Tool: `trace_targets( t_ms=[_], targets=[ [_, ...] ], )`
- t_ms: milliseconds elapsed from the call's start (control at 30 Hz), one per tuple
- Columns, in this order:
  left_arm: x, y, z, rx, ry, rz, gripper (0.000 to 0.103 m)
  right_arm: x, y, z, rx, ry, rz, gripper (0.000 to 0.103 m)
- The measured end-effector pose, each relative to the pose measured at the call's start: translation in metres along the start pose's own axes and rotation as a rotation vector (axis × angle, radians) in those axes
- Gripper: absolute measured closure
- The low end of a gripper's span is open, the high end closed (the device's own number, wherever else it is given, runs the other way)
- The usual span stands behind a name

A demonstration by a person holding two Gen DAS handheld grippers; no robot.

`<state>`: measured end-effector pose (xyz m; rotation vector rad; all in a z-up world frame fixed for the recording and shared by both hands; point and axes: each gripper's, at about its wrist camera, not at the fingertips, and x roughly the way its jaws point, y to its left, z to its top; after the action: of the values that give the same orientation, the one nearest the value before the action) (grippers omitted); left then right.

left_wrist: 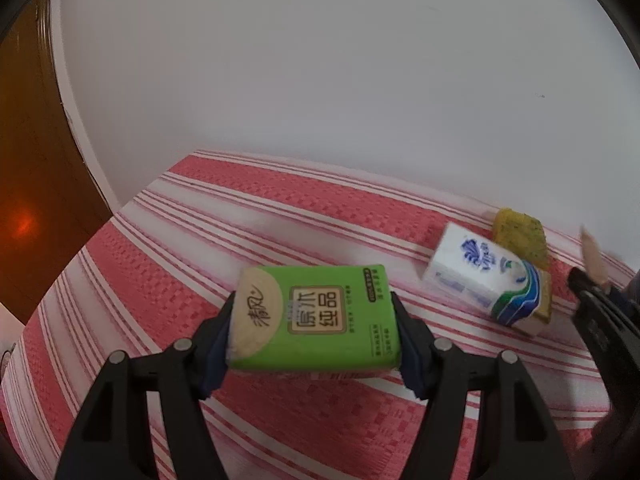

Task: Organize objects
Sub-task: 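Grasp a green tissue pack with the left tool while the right tool grasps the beige pastry packet, then carry the green tissue pack and beige pastry packet with both tools over the tin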

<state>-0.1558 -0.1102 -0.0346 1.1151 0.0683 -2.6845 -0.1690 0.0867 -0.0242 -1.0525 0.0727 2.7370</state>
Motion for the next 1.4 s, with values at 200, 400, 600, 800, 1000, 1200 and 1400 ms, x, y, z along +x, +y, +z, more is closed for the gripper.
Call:
trace_targets(
  t_ms=[200,400,600,800,1000,1200,1400],
  targets=[
    [-0.002,0.003,-0.001,-0.022,-0.019,0.013,0.035,-0.049,-0.006,-0.02,-0.029,-0.172,0.035,0.059],
    [-0.017,-0.002,0.0,-0.027,-0.086,-0.091,0.035,-0.077,-0.027,-0.036,0.021,-0.273,0.122,0.059],
    [-0.039,-0.005,-0.001,-0.04,-0.179,-0.319,0.035,-0.102,-0.052,-0.049,0.036,-0.335,0.146,0.059],
    [-0.056,-0.017,-0.006,0.005,-0.243,-0.339,0.035,-0.111,-0.075,-0.054,0.039,-0.363,0.129,0.059],
    [-0.071,-0.027,-0.013,0.036,-0.292,-0.343,0.035,-0.117,-0.086,-0.051,0.049,-0.393,0.127,0.059],
    [-0.093,-0.054,-0.026,0.132,-0.375,-0.318,0.035,-0.129,-0.1,-0.051,0.025,-0.445,0.087,0.059],
    [-0.111,-0.082,-0.039,0.201,-0.403,-0.334,0.035,-0.13,-0.127,-0.051,0.047,-0.439,0.064,0.059]
  ],
)
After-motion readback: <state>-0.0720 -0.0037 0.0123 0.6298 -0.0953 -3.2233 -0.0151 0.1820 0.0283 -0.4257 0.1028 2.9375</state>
